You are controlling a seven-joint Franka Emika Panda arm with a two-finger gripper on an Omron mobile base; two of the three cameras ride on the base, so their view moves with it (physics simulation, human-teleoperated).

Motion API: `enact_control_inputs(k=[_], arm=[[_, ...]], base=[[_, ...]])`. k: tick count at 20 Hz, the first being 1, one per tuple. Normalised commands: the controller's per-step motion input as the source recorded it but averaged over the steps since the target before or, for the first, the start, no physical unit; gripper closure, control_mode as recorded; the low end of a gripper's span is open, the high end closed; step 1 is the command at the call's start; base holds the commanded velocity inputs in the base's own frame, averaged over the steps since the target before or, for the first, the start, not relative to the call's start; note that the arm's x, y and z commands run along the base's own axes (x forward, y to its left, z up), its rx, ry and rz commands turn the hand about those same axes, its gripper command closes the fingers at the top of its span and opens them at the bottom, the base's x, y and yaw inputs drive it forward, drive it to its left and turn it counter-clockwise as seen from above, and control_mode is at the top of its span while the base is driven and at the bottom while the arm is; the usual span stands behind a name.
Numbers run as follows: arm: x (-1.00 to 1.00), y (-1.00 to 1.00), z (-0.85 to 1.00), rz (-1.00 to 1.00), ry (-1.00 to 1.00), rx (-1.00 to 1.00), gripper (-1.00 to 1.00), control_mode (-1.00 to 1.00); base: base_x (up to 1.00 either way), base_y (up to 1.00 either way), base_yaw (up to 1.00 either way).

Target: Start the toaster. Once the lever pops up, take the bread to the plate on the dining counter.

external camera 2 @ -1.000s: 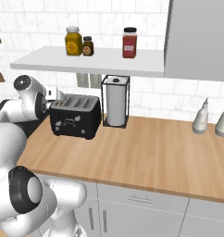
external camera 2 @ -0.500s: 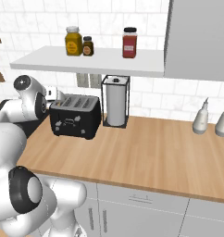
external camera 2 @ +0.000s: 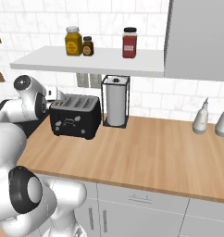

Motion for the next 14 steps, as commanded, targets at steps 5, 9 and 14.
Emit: enact_control_inputs(k=[5,9,14], arm=[[0.0,0.0,0.0,0.0,0.0,0.0,-1.0,-1.0],[0.0,0.0,0.0,0.0,0.0,0.0,-1.0,-1.0],[0.0,0.0,0.0,0.0,0.0,0.0,-1.0,-1.0]], base=[[0.0,0.0,0.0],[0.0,0.0,0.0],[0.0,0.0,0.0]])
